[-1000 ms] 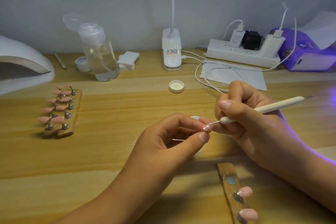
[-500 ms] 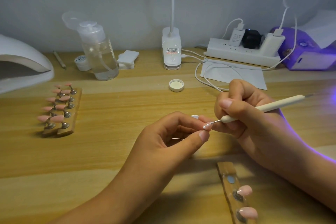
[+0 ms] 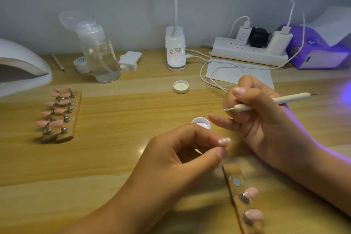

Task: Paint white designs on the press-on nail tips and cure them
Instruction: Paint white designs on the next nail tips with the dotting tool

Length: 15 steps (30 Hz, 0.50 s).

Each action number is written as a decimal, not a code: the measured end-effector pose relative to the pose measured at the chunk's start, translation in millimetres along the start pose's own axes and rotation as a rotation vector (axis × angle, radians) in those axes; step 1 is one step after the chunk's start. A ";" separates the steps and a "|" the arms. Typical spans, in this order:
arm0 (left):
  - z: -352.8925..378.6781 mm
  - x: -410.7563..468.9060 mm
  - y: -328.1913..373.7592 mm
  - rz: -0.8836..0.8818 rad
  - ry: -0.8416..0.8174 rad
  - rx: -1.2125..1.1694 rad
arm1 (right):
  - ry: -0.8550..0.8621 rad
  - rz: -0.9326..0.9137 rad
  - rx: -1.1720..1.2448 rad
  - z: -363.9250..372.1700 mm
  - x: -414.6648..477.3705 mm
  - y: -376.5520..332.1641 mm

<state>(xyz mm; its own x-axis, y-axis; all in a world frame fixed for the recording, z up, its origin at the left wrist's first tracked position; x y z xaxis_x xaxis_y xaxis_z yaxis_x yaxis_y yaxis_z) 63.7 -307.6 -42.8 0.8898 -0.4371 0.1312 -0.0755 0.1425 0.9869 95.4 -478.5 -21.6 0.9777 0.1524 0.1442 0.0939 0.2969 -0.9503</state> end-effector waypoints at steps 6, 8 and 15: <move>9.1 -1.7 0.1 0.008 -0.146 0.236 | 0.070 0.034 0.034 -3.4 4.4 -0.1; 9.7 0.4 0.2 0.034 -0.180 0.324 | 0.072 0.033 0.036 -3.8 4.8 0.4; 11.0 1.9 2.7 0.120 -0.228 0.569 | 0.064 0.031 0.017 -4.8 5.2 0.8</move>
<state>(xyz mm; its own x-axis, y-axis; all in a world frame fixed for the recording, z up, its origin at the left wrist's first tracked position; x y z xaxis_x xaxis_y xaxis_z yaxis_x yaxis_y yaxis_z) 60.2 -317.8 -38.8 0.7464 -0.6352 0.1986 -0.4528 -0.2659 0.8511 101.4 -482.0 -22.9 0.9901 0.1014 0.0968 0.0611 0.3094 -0.9490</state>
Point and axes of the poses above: each hand's wrist, its own x-axis towards the middle knuckle, its own z-axis out of the palm, y = z × x, the point moved 1 cm from there along x, towards the middle knuckle, and after that the axes turned 8 degrees about -x, right-handed, at the moved point
